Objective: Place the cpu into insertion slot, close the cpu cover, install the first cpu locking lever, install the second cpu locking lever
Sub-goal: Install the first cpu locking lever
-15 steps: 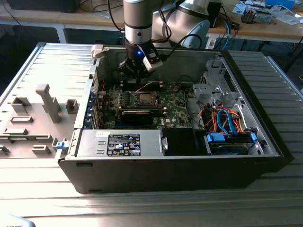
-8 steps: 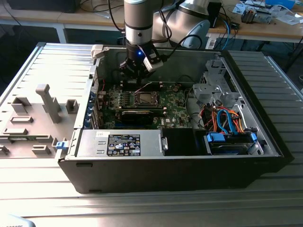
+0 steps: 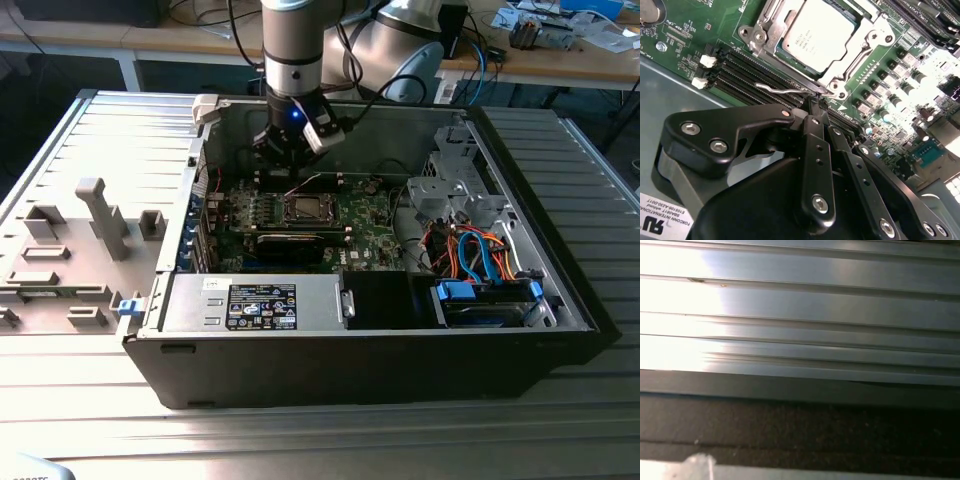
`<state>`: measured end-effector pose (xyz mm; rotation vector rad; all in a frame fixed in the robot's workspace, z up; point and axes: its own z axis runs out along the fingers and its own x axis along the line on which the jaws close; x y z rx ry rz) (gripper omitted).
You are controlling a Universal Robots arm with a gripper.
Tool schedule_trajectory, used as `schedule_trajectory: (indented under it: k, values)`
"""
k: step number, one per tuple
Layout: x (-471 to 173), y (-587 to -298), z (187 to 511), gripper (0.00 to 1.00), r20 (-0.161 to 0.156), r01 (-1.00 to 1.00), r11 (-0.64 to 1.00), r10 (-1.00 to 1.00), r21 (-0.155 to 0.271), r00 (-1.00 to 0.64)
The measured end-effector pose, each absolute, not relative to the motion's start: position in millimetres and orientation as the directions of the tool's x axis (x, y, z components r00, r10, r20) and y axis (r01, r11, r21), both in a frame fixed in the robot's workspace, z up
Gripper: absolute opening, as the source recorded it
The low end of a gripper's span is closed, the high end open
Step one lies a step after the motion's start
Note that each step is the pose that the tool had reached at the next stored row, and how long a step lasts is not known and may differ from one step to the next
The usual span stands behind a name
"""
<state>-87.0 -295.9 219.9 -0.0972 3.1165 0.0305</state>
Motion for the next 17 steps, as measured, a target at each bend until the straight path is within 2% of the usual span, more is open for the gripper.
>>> schedule_trajectory:
  k: [17]
  values:
    - [-84.0, -297.0, 214.2, 0.11, -0.024, -0.064, 0.998, -0.064, 0.019, -0.998]
